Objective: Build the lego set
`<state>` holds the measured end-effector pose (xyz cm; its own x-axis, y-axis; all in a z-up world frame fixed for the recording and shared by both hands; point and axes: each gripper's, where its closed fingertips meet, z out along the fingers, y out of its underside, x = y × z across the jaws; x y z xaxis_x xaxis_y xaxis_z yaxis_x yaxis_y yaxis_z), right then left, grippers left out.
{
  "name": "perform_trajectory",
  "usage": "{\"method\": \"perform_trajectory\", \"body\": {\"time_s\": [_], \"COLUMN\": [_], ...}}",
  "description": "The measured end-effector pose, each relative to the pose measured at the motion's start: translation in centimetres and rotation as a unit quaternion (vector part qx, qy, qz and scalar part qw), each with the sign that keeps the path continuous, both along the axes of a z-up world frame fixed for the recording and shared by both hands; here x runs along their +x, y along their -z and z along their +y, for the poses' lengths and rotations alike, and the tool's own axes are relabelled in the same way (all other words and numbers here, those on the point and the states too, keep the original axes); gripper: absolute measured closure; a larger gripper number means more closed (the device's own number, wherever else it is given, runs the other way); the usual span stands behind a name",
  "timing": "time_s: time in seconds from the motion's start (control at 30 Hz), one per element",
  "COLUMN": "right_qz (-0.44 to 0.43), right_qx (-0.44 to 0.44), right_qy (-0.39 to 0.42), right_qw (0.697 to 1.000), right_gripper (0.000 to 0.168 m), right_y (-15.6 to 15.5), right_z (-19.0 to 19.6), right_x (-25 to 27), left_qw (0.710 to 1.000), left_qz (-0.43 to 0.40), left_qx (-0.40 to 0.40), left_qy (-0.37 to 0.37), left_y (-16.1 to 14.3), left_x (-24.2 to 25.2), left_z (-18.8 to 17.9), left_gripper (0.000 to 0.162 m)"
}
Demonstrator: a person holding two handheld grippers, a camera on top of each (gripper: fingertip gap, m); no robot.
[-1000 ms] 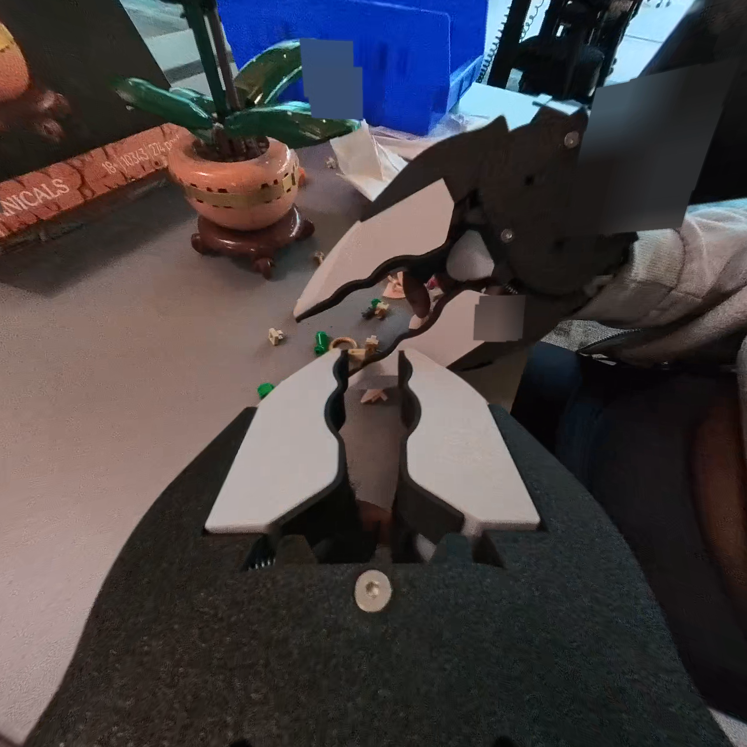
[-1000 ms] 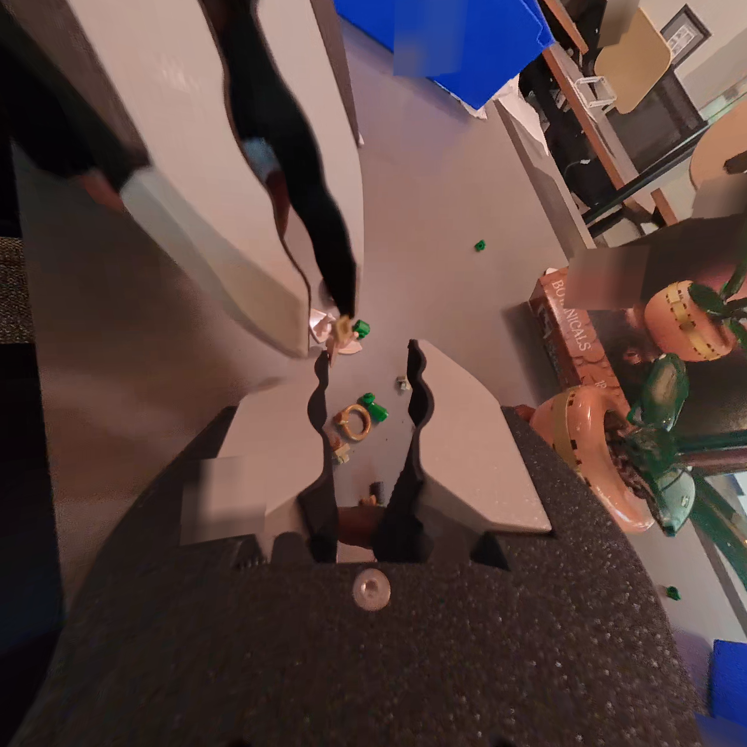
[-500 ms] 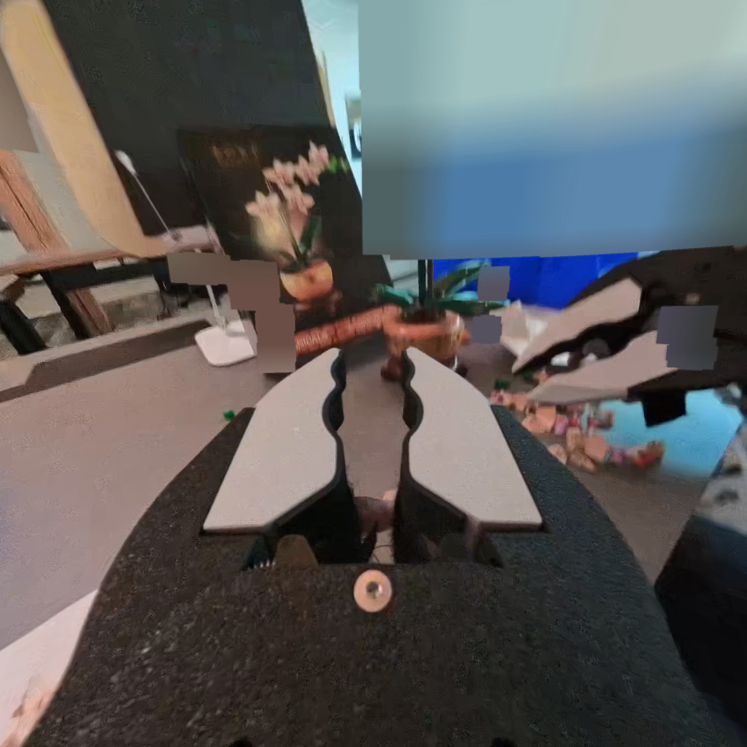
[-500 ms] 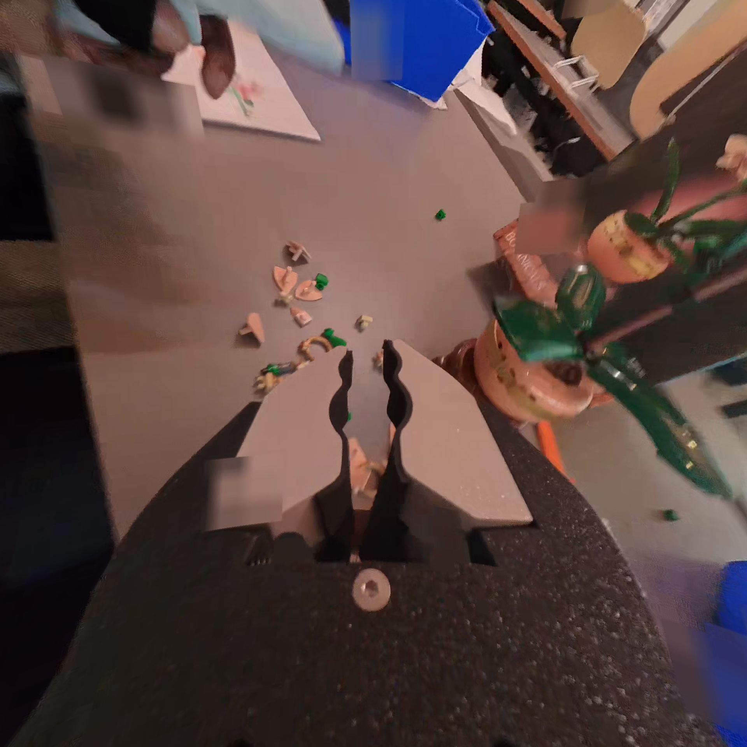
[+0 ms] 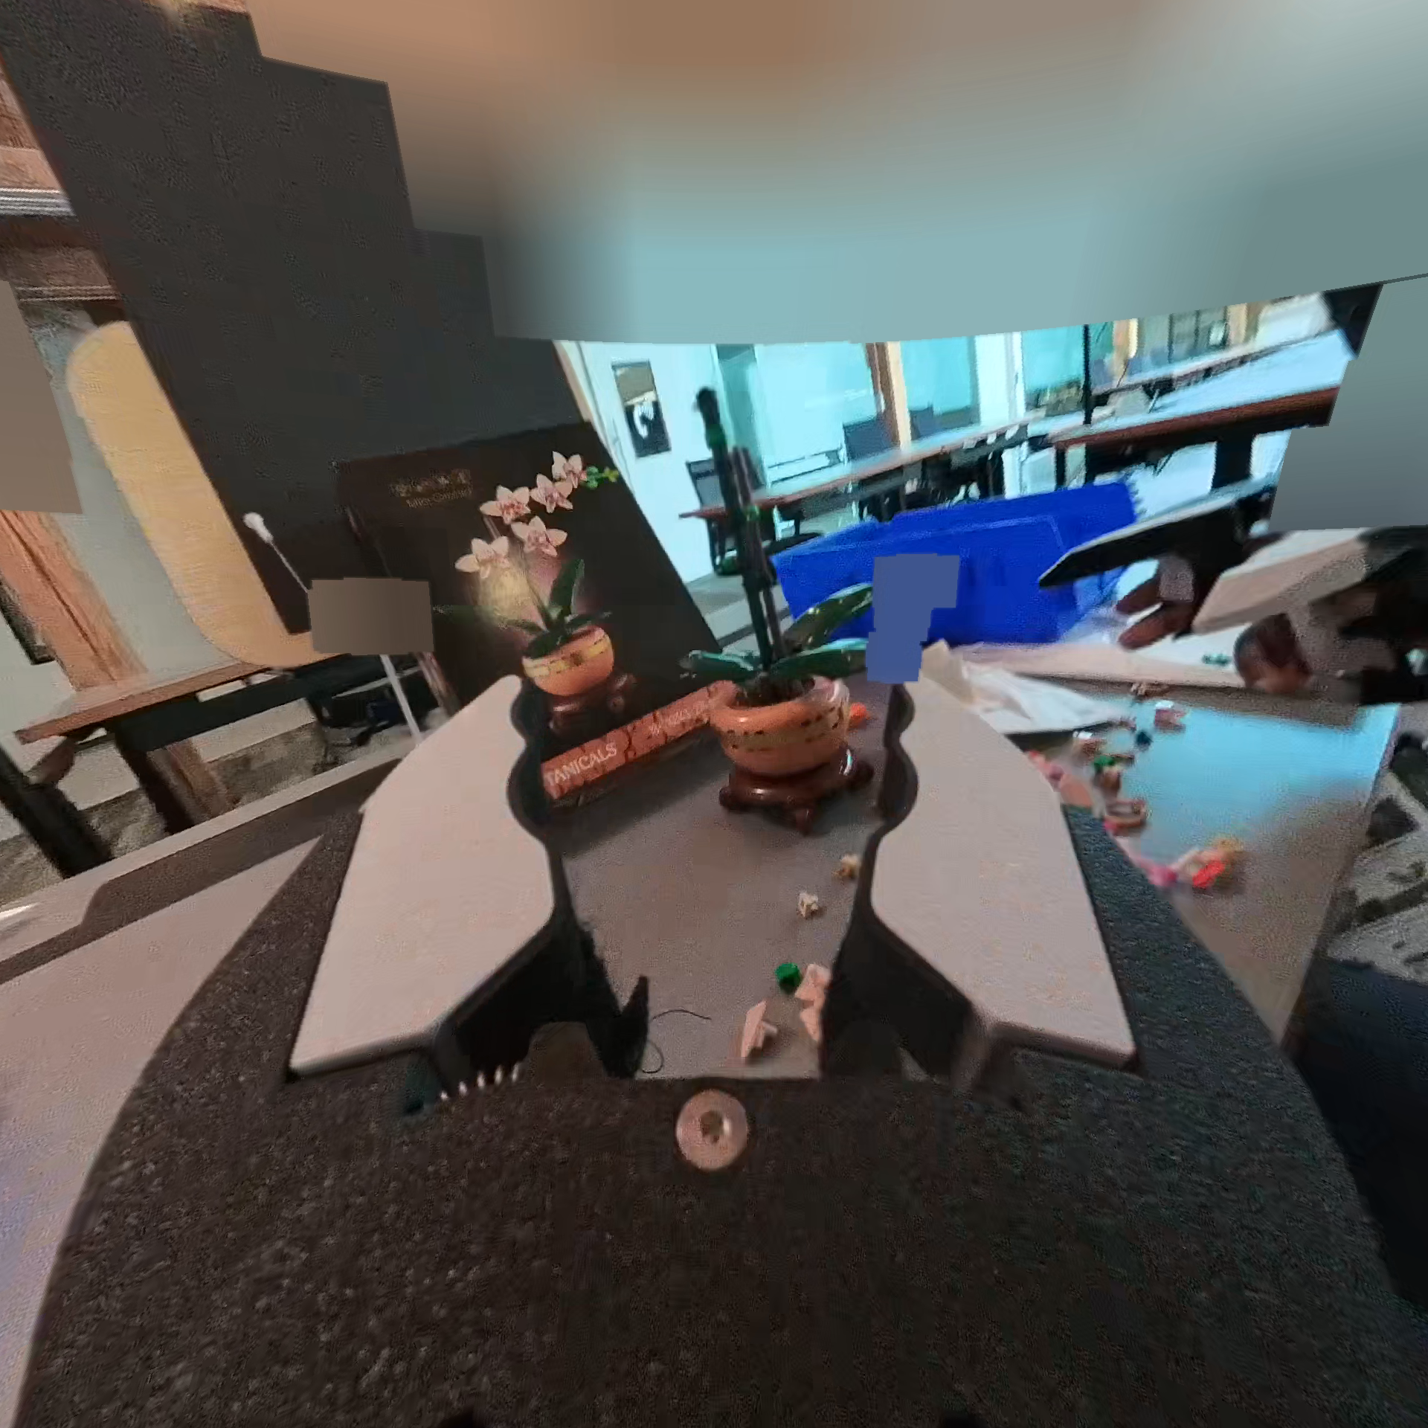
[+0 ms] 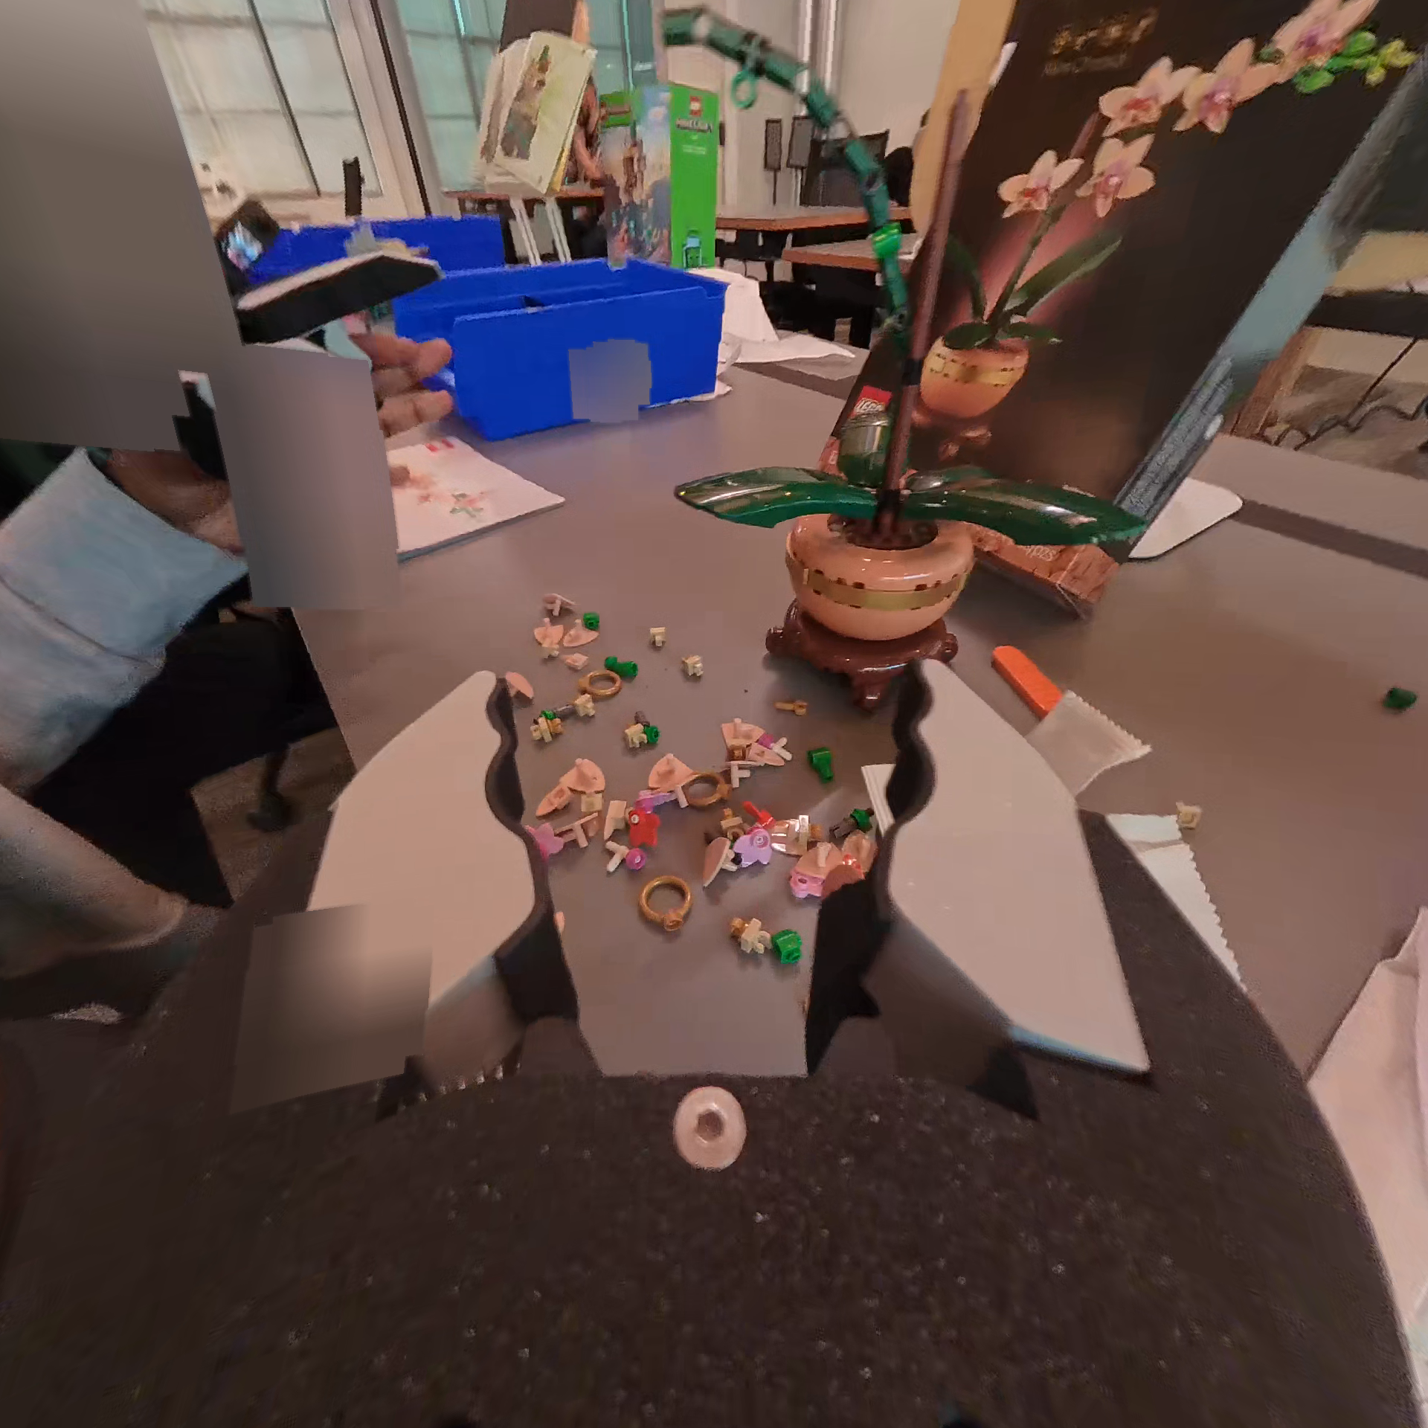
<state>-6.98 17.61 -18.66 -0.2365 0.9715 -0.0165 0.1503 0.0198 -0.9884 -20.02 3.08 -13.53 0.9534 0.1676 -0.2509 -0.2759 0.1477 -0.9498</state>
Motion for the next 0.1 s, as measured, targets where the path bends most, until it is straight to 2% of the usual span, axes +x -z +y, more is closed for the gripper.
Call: {"method": "perform_trajectory", "body": {"time_s": [0.03, 0.07, 0.1], "right_qz": [-0.006, -0.016, -0.034], "right_qx": [0.017, 0.034, 0.050], "right_qy": [-0.013, -0.030, -0.044], "right_qw": [1.000, 0.999, 0.997], "right_gripper": [0.085, 0.106, 0.137], "right_y": [0.2, 0.5, 1.0], "right_z": [-0.6, -1.4, -2.1], "right_x": [0.0, -0.1, -0.2], "left_qw": [0.999, 0.998, 0.995], "left_qz": [0.021, 0.047, 0.069], "left_qx": [-0.024, -0.042, -0.057], "left_qy": [-0.013, -0.027, -0.050], "left_y": [0.7, 1.2, 1.6], "left_x": [0.1, 0.1, -0.1], "left_z": [0.4, 0.7, 0.9], "left_gripper": [0.089, 0.108, 0.137]}}
